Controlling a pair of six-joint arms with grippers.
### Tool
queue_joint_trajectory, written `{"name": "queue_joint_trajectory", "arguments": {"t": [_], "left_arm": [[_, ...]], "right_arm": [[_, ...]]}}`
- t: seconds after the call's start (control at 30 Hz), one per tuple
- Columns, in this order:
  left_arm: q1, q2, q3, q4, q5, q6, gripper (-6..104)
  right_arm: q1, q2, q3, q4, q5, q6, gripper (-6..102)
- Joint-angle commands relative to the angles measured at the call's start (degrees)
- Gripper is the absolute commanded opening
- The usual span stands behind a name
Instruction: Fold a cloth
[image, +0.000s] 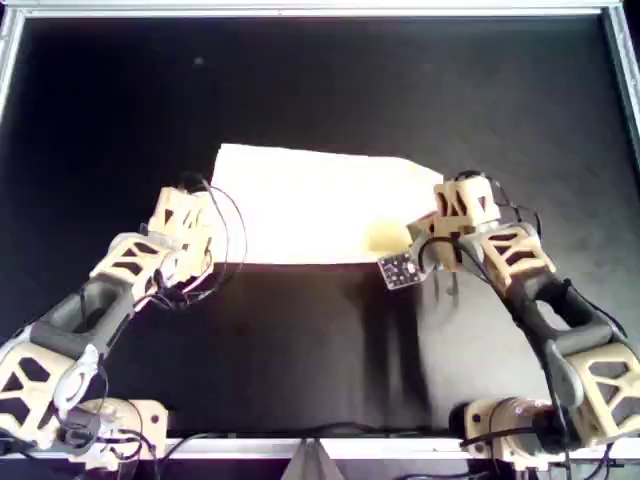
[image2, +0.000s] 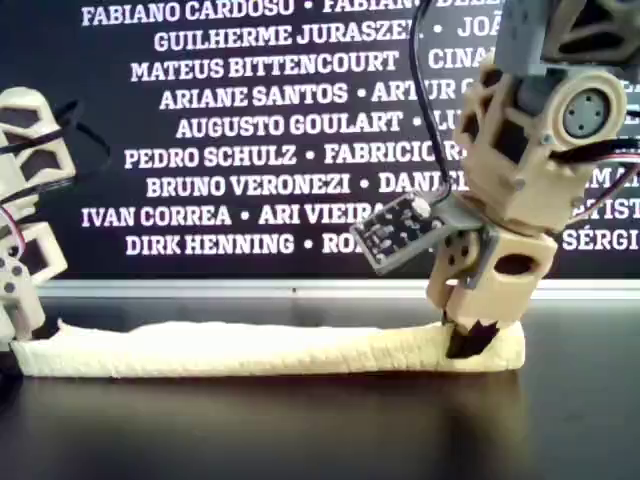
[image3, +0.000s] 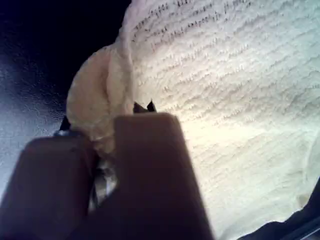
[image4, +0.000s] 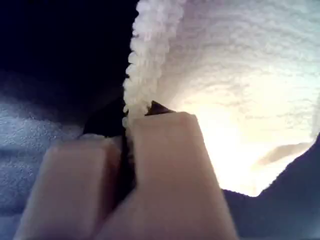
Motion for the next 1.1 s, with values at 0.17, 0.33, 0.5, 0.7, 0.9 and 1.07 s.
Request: {"name": "queue_joint_trajectory", "arguments": {"t": [0.17,0.33,0.5,0.7,0.9,1.07], "left_arm": [[-0.8,11.3,3.1,0.6,-0.4,0.4,35],[-1.0,25.6,10.1,0.6,-0.4,0.4,55],[-1.0,40.3,16.8,0.5,-0.4,0.4,59],[-1.0,43.0,22.3,0.4,-0.4,0.3,60],[-1.0,42.9,24.8,0.4,-1.0,0.4,63],[-0.7,42.8,26.2,0.4,-1.5,0.4,87]], "right_arm": [[-1.1,5.4,-0.5,1.2,-0.3,-0.26,32],[-0.9,8.4,-0.3,1.2,-0.3,-0.70,55],[-0.8,14.3,0.9,1.3,-0.3,-0.26,60],[-0.4,19.4,9.1,1.3,-0.3,-0.53,60],[-0.4,26.5,17.1,1.3,-0.2,-0.44,60],[-0.5,37.4,19.2,1.3,0.0,-0.70,61]]}}
